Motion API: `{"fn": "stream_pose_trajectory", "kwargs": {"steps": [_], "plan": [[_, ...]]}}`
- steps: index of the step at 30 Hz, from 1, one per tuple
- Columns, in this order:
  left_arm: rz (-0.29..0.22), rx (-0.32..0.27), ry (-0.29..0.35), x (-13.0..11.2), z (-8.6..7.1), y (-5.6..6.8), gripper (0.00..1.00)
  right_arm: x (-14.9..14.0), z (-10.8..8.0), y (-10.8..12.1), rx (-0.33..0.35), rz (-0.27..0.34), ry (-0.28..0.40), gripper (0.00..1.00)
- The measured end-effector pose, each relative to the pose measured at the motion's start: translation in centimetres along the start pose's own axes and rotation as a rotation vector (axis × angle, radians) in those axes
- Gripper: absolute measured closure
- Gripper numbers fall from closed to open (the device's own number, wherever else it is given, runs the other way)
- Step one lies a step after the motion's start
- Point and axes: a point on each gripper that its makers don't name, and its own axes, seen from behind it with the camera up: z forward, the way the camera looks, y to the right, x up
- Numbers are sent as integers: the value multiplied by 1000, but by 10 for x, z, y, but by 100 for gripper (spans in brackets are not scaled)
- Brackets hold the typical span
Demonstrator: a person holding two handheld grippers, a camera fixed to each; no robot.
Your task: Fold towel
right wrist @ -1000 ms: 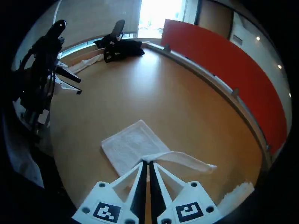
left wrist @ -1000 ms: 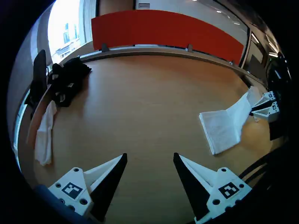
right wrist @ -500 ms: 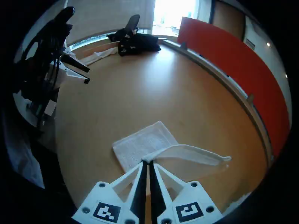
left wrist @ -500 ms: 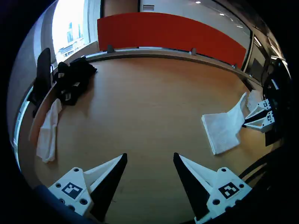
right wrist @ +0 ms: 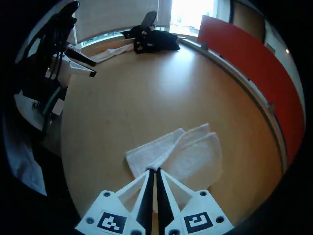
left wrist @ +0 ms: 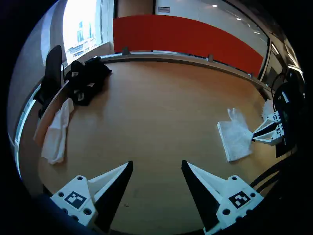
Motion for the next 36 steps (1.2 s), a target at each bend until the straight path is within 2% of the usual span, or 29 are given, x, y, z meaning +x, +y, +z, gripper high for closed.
{"fn": "stream_pose_trajectory", "kwargs": {"steps": [16, 20, 24, 26, 28, 30, 36], "plan": [[-1, 0, -3, -1, 1, -1, 8, -2, 1, 2, -2, 7, -5, 95], [1, 0, -5, -2, 1, -1, 8, -3, 1, 2, -3, 12, -5, 92], [2, 2, -7, -3, 1, -1, 8, -4, 0, 3, -5, 22, -4, 78], [1, 1, -8, -3, 0, 0, 8, -5, 0, 4, -8, 28, -2, 64], [1, 1, -8, -3, 0, 0, 8, -5, -1, 6, -13, 33, -2, 44], [1, 1, -8, -3, 1, 0, 8, -6, -1, 8, -20, 37, -2, 34], [4, 0, -9, -2, 1, 2, 9, -14, -2, 9, -25, 65, -7, 26]]}}
